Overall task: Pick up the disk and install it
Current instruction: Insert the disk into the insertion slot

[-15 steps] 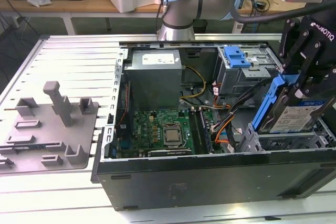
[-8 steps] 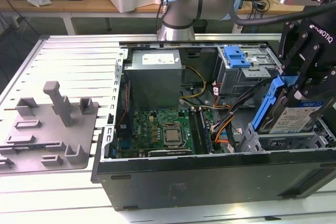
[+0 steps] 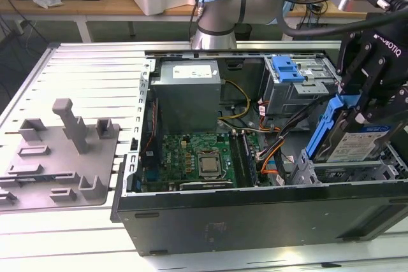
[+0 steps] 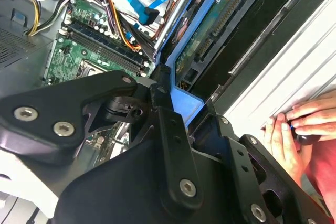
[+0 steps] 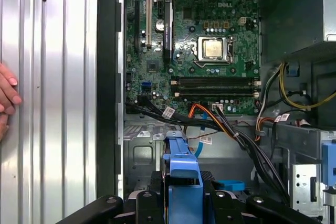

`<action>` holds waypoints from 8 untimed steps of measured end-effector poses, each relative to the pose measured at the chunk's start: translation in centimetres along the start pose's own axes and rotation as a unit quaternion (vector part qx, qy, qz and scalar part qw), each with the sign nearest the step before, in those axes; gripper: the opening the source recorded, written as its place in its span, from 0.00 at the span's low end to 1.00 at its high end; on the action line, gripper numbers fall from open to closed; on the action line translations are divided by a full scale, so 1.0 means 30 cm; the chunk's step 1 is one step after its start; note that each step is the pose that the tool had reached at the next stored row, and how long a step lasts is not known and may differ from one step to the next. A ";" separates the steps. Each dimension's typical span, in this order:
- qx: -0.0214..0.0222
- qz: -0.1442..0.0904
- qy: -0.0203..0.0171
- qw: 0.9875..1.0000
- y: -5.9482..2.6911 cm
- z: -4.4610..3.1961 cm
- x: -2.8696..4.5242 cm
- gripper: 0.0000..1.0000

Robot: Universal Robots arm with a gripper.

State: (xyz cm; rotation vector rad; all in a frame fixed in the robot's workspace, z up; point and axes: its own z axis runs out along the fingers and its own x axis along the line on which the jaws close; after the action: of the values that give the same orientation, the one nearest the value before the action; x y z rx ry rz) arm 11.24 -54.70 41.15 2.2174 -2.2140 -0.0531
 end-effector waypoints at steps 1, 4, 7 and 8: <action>0.000 0.000 0.000 1.000 0.000 0.002 0.000 0.37; 0.000 0.000 0.000 1.000 -0.001 0.007 0.000 0.37; 0.000 0.000 0.000 1.000 -0.001 0.010 0.000 0.37; 0.000 0.000 0.000 1.000 -0.001 0.010 0.000 0.37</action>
State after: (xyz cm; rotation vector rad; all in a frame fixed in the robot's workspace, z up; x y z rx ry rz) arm 11.24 -54.70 40.85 2.2171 -2.2139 -0.0530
